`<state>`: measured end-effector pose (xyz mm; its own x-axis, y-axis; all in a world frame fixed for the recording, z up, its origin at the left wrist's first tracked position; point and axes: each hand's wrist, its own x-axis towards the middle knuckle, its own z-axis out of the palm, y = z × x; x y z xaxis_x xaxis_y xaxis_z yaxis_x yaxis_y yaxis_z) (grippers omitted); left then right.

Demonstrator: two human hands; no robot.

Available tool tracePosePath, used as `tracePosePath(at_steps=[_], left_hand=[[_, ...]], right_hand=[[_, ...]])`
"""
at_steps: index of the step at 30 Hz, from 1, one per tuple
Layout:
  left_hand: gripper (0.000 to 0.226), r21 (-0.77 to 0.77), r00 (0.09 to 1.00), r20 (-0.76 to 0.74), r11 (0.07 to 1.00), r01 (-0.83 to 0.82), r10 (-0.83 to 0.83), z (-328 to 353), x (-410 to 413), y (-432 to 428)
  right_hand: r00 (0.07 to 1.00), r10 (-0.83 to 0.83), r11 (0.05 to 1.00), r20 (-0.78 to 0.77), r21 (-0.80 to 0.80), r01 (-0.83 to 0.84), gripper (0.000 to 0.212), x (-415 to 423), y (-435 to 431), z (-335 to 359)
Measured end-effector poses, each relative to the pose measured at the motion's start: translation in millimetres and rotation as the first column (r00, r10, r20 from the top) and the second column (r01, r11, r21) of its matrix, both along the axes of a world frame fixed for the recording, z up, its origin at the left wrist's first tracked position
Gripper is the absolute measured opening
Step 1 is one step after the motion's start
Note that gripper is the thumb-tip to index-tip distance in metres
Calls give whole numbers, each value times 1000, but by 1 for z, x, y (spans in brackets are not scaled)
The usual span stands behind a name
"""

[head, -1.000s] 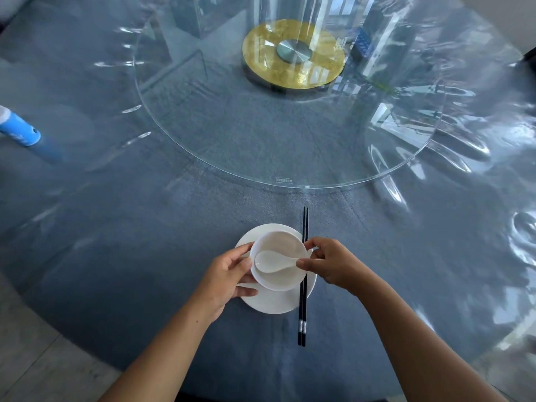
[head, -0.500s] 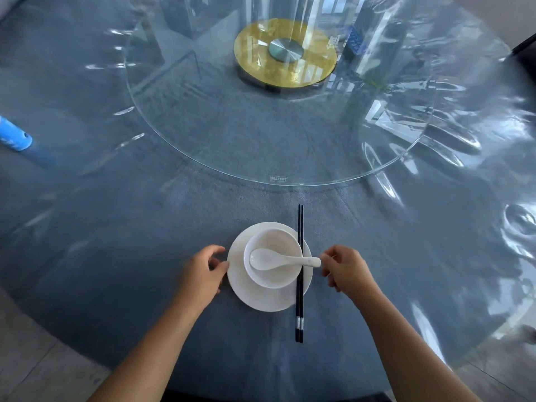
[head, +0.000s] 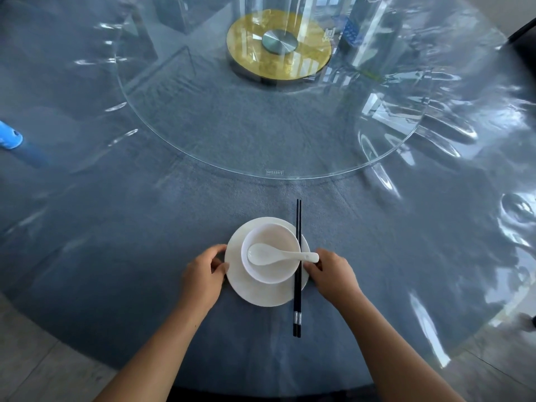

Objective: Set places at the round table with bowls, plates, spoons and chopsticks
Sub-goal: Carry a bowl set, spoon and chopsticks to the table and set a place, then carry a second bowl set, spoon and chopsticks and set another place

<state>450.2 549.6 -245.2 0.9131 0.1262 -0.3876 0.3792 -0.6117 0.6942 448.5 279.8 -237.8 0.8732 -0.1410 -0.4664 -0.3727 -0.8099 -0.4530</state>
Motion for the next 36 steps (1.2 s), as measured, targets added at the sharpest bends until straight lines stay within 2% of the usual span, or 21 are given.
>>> tracePosePath(at_steps=[5,10,12,14,17,23,26,29,32,36], left_hand=[[29,24,1000,-11,1000,18,-17,3,-3,-1],[30,79,999,8,996,43,-44,9,-4,-4],[25,130,998,17,990,55,-58,16,-10,-5],[8,171,998,29,984,46,-52,23,-21,-8],[19,200,997,12,977,71,-75,35,-50,-23],[16,168,951,57,942,292,-305,72,-100,-120],[11,207,869,72,859,468,-490,93,-126,-210],[9,227,794,64,783,579,-605,102,-142,-292],[12,264,633,69,626,734,-771,110,-169,-396],[16,336,362,78,366,868,-929,128,-205,-524]], right_hand=[[998,-52,997,44,59,50,29,-3,0,-2],[993,-116,979,22,173,111,33,-6,-3,6],[990,-143,964,-5,227,140,24,-12,-6,11],[981,-193,939,-6,290,186,13,-22,-16,18],[970,-243,917,7,326,227,12,-48,-43,29],[944,-321,913,70,289,289,11,-126,-140,52],[906,-406,890,121,279,361,12,-186,-213,66],[896,-426,896,125,191,400,13,-240,-278,78],[845,-510,860,159,123,496,15,-310,-357,98],[750,-638,766,177,36,642,16,-401,-444,122]])
